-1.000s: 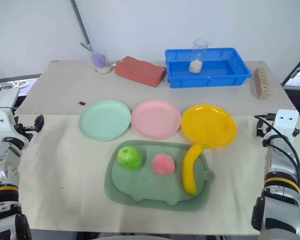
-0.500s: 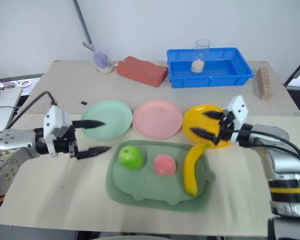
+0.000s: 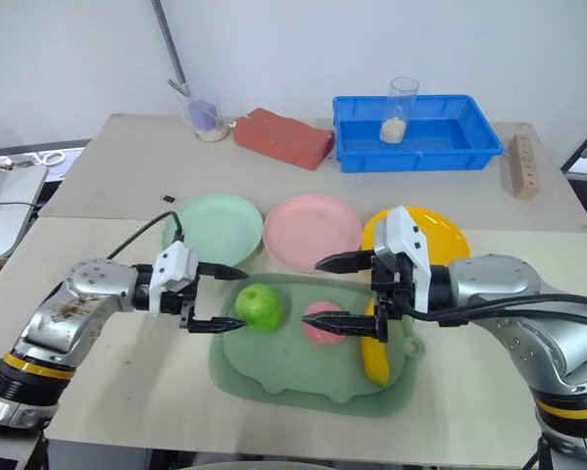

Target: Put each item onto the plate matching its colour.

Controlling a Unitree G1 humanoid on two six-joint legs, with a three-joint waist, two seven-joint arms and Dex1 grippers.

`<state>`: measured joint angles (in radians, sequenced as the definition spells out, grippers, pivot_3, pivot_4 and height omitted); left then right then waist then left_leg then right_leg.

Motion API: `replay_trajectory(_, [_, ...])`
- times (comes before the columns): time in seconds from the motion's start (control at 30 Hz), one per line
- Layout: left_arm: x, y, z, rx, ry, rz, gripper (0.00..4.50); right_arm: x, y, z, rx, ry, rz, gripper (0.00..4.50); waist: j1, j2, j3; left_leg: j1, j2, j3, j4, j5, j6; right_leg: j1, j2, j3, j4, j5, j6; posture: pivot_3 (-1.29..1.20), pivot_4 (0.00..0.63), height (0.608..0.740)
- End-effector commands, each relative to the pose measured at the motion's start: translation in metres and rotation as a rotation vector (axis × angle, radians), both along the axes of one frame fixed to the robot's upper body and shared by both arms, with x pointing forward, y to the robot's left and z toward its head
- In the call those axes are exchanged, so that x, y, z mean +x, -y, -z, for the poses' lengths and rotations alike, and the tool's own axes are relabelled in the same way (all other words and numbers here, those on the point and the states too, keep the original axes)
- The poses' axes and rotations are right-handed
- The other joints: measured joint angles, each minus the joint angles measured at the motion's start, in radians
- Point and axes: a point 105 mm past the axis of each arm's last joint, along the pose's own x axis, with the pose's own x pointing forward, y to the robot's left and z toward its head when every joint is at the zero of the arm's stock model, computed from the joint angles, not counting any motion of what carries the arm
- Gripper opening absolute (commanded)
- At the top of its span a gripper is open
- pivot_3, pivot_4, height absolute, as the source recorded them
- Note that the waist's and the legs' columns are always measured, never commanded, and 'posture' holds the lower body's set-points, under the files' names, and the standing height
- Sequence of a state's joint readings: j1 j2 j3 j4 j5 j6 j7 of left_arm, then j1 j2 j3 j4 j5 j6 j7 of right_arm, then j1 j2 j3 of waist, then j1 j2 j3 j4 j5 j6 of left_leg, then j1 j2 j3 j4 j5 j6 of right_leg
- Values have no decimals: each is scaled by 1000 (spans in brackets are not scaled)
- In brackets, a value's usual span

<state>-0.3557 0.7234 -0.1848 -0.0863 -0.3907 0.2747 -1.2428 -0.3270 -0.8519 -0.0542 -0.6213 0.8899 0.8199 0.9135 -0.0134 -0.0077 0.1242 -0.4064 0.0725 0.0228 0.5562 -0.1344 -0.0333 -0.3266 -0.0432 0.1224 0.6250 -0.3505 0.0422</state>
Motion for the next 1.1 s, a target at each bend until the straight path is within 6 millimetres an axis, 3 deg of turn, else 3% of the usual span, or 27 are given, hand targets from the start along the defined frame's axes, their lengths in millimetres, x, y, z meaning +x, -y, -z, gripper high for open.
replay_trajectory(0.03, [5, 4, 3, 8, 16, 25, 4500, -8, -4, -6, 2, 13, -23, 4455, 0, 0, 0, 0, 0, 0, 0, 0, 0, 0, 0, 0, 0, 0, 0, 0, 150, 740])
replay_trajectory(0.37, [5, 16, 19, 23, -40, 59, 4500, -6, -4, -6, 4, 12, -14, 4455, 0, 0, 0, 1, 0, -1, 0, 0, 0, 5, 0, 0, 1, 0, 0, 0, 150, 740])
replay_trajectory(0.53, [9, 20, 13, -16, -24, 33, 2955, -4, -3, -5, 8, 16, -5, 4500, 0, 0, 0, 1, 0, -1, 1, 0, 0, 6, 0, -1, 1, 0, 0, 0, 150, 740])
replay_trajectory(0.63, [10, 18, 8, -21, -11, 18, 2637, -2, -4, -3, 11, 18, -3, 4500, -1, 0, 0, 1, 0, -2, 1, 0, 0, 6, 1, -1, 1, 0, 0, 0, 150, 740])
replay_trajectory(0.77, [15, 4, -13, -47, 1, -62, 2618, 11, -7, -5, 22, 56, 47, 4500, -4, 0, 0, 1, 0, -2, 1, 0, 0, 6, 1, -1, 1, 0, 0, 0, 150, 740])
replay_trajectory(0.9, [46, -30, -42, -146, 24, -344, 2618, 38, -17, -12, 34, 137, 170, 4500, -9, 0, 1, 1, 0, -3, 0, 0, 0, 5, 1, -1, 2, 0, 1, 0, 150, 740])
replay_trajectory(1.1, [86, -71, -51, -271, 74, -757, 2618, 63, -43, -29, 95, 183, 237, 4500, -1, 2, -1, 1, 0, -5, 1, 0, 0, 6, 2, -2, 3, -1, 2, 0, 150, 740])
